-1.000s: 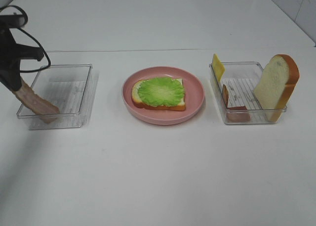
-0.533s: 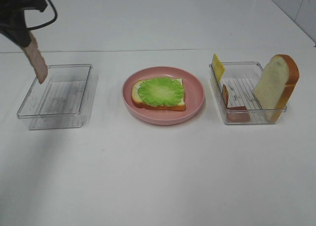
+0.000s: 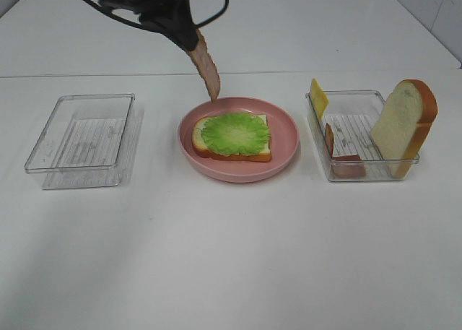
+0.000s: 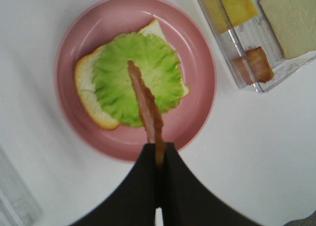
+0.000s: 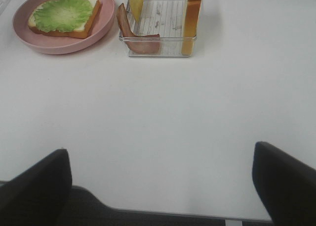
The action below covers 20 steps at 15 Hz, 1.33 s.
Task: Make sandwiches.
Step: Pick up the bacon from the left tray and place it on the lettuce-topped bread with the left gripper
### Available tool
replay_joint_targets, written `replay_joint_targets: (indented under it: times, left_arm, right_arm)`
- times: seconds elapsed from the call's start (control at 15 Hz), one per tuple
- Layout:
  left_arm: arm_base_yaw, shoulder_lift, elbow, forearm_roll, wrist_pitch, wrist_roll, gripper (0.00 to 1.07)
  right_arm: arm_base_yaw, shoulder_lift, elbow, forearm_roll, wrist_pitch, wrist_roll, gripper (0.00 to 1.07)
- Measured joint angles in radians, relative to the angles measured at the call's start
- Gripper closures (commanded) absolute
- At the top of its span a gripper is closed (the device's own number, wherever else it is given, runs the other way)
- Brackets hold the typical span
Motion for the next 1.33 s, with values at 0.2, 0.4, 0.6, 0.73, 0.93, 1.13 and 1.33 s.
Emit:
replay_joint_targets:
  times: [0.2, 0.4, 0.6, 0.73, 0.93, 1.13, 1.33]
  left_arm:
    - [-0.065, 0.196, -0.182, -0.086, -0.037, -0.007, 1.07]
    - [-0.087, 0.300, -0.270, -0.151, -0.057, -0.007, 1.07]
    - [-0.087, 0.369, -0.287, -0.158, -0.065, -0.013, 1.07]
    - [-0.075, 0.383, -0.287, -0.134, -0.061, -0.014, 1.07]
    - [-0.045, 0.384, -0.287, -0.102, -0.026, -0.015, 1.07]
    - [-0.016, 0.388, -0.292, -0.040, 0.021, -0.025, 1.07]
    - [-0.014, 0.403, -0.292, -0.040, 0.022, -0.025, 1.07]
  right_arm:
    - [0.000, 0.000, 0.000, 0.000, 0.000, 0.000, 0.11]
    - [0.000, 0.000, 0.000, 0.000, 0.000, 0.000, 0.11]
    - [0.000, 0.000, 0.000, 0.000, 0.000, 0.000, 0.11]
    - [0.000, 0.000, 0.000, 0.000, 0.000, 0.000, 0.11]
    - [0.000, 0.000, 0.000, 0.000, 0.000, 0.000, 0.11]
    - [0.000, 0.000, 0.000, 0.000, 0.000, 0.000, 0.11]
    - [0.000, 0.000, 0.000, 0.000, 0.000, 0.000, 0.11]
